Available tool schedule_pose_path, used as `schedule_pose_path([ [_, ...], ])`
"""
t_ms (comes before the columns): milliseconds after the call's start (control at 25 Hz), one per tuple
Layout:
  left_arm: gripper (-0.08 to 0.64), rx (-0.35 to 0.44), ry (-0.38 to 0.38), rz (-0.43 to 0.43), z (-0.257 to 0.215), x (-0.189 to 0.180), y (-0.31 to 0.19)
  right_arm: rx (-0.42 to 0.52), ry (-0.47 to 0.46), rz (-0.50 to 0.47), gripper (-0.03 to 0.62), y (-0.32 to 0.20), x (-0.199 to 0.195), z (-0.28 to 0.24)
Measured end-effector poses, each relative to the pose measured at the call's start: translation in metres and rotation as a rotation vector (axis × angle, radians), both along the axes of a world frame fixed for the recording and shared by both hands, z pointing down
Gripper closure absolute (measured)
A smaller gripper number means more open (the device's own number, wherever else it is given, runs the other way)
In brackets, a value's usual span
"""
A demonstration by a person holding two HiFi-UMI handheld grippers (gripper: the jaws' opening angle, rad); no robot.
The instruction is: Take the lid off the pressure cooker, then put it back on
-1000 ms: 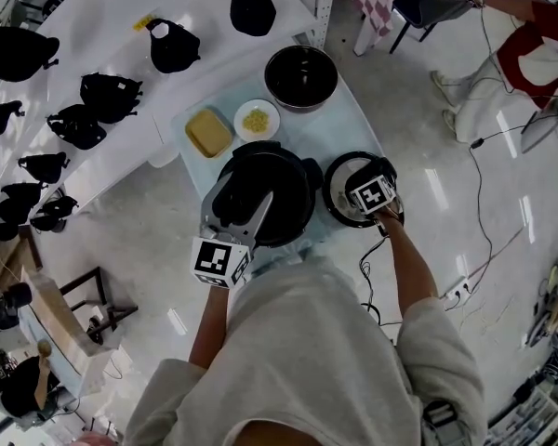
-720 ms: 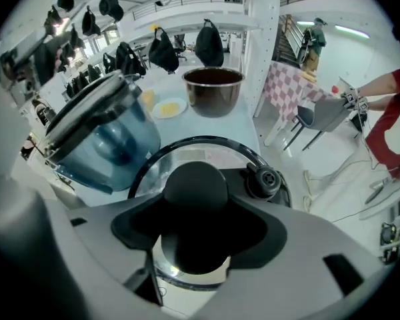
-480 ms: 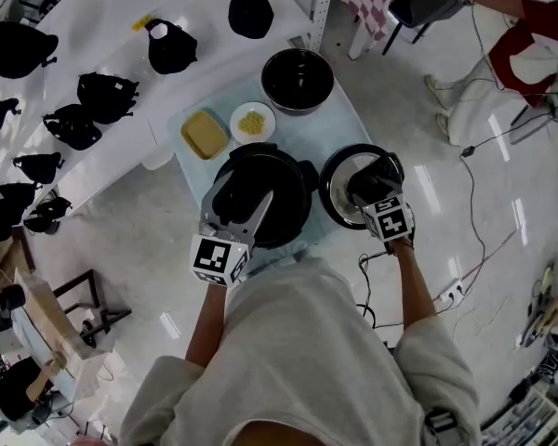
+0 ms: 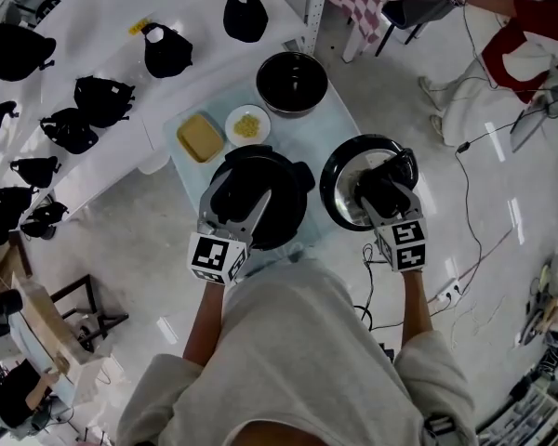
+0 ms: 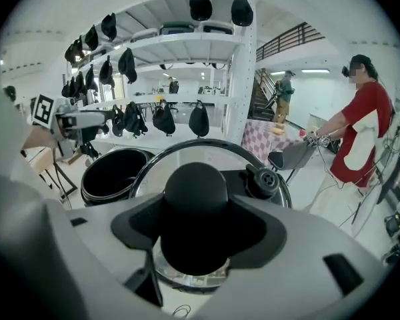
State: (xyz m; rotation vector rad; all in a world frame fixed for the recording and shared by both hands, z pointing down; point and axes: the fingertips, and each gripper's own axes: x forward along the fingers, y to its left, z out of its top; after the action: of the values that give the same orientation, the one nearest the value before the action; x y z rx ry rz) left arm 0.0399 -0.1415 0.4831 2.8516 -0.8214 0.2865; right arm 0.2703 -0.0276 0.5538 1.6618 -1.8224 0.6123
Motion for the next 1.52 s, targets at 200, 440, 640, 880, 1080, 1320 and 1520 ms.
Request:
schedule_pose_path([
  [200, 0.268, 0.003, 0.006, -0.011, -0.002, 0.001, 0.0, 0.042, -0.046, -0.029, 0.321, -0.009, -0.022, -0.013],
  [440, 0.268, 0.006, 0.008, -0.071, -0.002, -0.022, -0.005, 0.051, -0.08, -0.167, 0.321, -0.029, -0.072, -0.02],
  [640, 0.268, 0.011, 0.011, -0.131, -0.002, -0.046, -0.008, 0.05, -0.075, -0.287, 0.321, -0.049, -0.111, -0.024],
  [880, 0.268, 0.017, 0.014, -0.216, -0.005, -0.085, -0.013, 0.057, -0.09, -0.387, 0.321, -0.068, -0.155, -0.029],
  [1080, 0.268, 0.021, 0.017, -0.282, -0.008, -0.119, -0.015, 0.054, -0.094, -0.467, 0.321, -0.082, -0.191, -0.033],
  [1320, 0.268, 0.021, 0.021, -0.324, -0.006, -0.148, -0.016, 0.009, -0.075, -0.551, 0.321, -0.09, -0.222, -0.029],
  [1520, 0.268, 0.017, 0.035, -0.326, -0.005, -0.162, -0.016, -0.087, -0.033, -0.642, 0.321, -0.089, -0.238, -0.022],
])
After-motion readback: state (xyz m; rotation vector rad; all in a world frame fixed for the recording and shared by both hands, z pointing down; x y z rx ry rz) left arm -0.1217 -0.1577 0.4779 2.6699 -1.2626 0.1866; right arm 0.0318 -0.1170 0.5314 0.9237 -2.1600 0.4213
